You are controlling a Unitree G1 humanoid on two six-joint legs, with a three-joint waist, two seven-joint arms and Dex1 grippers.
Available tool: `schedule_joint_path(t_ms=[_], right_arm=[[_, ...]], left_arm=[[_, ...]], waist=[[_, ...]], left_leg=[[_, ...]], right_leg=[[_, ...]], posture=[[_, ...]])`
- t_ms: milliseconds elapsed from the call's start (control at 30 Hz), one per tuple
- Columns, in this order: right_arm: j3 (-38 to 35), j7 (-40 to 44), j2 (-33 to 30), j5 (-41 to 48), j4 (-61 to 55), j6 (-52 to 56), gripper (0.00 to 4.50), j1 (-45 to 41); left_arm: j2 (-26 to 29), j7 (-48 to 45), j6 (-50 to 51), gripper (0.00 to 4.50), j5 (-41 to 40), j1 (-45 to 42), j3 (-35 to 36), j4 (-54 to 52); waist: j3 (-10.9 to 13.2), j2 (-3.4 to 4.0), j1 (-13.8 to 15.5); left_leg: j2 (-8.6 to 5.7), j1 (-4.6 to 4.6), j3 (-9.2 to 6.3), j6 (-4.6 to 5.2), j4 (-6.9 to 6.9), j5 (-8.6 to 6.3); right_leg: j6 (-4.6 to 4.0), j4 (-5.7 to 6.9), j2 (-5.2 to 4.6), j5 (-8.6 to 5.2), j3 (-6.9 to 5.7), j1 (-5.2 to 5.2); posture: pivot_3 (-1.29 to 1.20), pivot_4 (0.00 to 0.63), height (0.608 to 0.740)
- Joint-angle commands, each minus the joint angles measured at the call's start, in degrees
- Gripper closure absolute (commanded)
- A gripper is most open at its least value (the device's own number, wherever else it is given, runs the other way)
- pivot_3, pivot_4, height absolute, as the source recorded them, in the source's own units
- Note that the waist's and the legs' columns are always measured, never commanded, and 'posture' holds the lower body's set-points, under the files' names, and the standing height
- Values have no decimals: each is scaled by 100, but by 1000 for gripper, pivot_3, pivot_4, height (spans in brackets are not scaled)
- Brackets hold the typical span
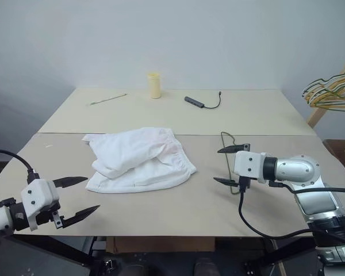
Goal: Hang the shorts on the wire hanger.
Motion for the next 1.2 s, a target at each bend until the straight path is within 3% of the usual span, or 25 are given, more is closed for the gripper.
schedule_joint_path(t_ms=[33,367,667,1000,1133,1200], right_arm=[[-165,-56,-39,23,-89,-69,9,-94],[-138,-92,-29,-24,-83,-99,9,-107],[-22,-64,-10,-167,-9,-70,9,-378],[-65,-191,29,-126,-486,166,9,61],[-57,-213,53,-142,-577,248,9,93],[-23,-220,64,-180,-608,250,9,115]], left_arm=[[31,-51,-53,0,-153,-47,112,-54],[37,189,27,0,9,-190,-1,3],[332,154,-695,0,1024,-380,-577,919],[787,21,-1362,0,1790,-1835,-1518,2619],[502,-404,-985,0,1193,-2420,-1674,3324],[471,-491,-1092,0,1411,-2654,-1934,3820]], waist=[[0,0,0],[0,0,-3],[0,1,-18],[0,1,-23],[0,2,-80],[0,2,-118]], left_leg=[[0,0,0,0,0,0],[0,-1,0,0,0,0],[0,2,1,0,-1,0],[-1,-5,2,0,-1,0],[0,-2,2,0,-1,0],[-1,-4,1,0,-1,0]], right_leg=[[0,0,0,0,0,0],[0,-1,0,0,0,0],[-1,0,1,0,1,-1],[0,0,-1,0,-3,-5],[0,4,1,1,-2,-5],[1,3,0,1,-2,-4]], posture=[[1,0,740],[-9,0,740],[-30,0,740],[-53,0,740],[-58,0,740],[-63,0,740]])
